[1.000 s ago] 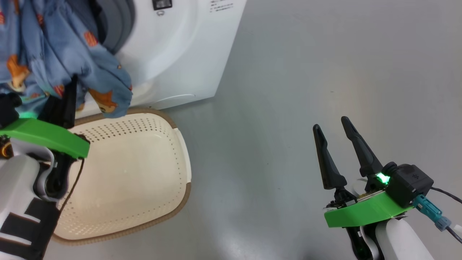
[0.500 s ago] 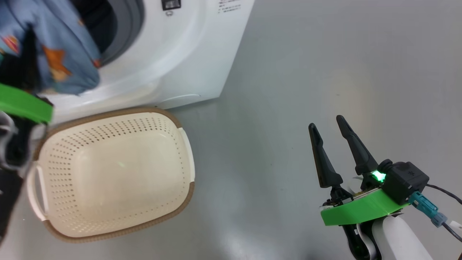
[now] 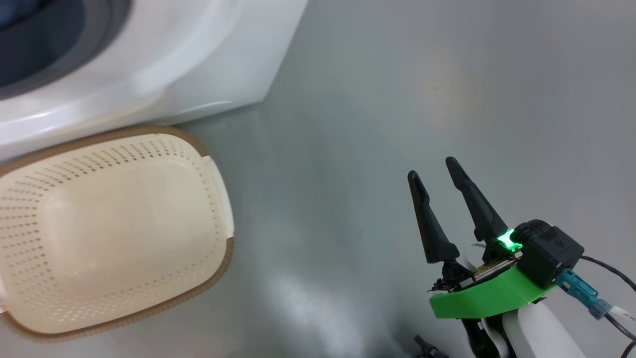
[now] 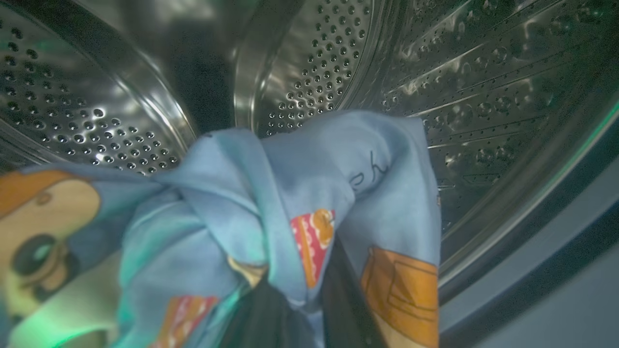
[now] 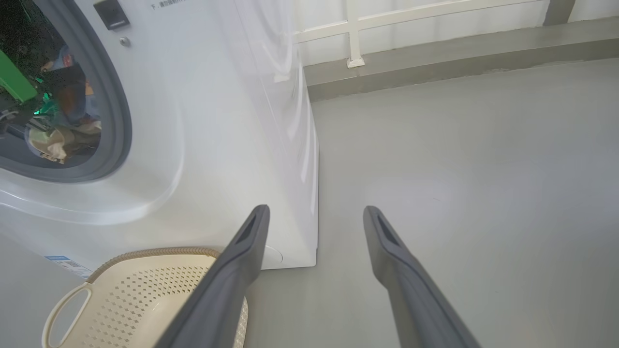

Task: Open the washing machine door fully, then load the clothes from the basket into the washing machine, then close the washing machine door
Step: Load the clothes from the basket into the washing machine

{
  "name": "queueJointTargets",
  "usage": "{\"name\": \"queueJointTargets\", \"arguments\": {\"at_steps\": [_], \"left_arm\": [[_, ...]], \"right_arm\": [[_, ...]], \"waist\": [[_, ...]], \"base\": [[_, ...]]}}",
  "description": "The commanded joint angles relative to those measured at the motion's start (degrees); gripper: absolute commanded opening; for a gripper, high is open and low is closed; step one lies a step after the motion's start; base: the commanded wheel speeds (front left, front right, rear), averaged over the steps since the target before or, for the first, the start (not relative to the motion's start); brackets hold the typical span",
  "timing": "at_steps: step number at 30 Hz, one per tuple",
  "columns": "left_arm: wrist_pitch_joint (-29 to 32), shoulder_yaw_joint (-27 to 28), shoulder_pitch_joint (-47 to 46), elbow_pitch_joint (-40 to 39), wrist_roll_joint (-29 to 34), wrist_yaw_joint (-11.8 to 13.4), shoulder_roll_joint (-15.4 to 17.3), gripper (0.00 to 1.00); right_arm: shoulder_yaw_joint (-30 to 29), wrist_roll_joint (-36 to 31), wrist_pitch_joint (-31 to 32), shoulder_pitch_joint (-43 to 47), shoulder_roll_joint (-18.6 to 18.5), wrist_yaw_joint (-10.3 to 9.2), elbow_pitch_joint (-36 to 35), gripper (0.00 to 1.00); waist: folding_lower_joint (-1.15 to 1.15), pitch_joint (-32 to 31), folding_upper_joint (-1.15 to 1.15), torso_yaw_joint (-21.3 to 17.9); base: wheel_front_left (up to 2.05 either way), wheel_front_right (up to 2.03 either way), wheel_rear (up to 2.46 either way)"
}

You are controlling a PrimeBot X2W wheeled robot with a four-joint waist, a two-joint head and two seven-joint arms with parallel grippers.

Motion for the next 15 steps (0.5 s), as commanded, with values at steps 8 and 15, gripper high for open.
{"name": "queueJointTargets", "arguments": {"at_steps": [8, 15], "left_arm": [[-3.7, 1.3, -7.9, -4.6, 3.3, 0.0, 4.1, 0.0], [-3.8, 5.6, -5.2, -3.7, 5.0, 0.0, 3.9, 0.0]], "right_arm": [[2.6, 1.2, -0.4, 1.7, -0.4, 0.32, -2.3, 1.0], [2.9, 1.6, -0.4, 1.1, -0.4, 0.32, -2.0, 1.0]], "waist": [[0.0, 3.5, 0.0, -3.1], [0.0, 4.0, 0.0, -2.6]], "base": [[0.0, 0.0, 0.0], [0.0, 0.0, 0.0]]}}
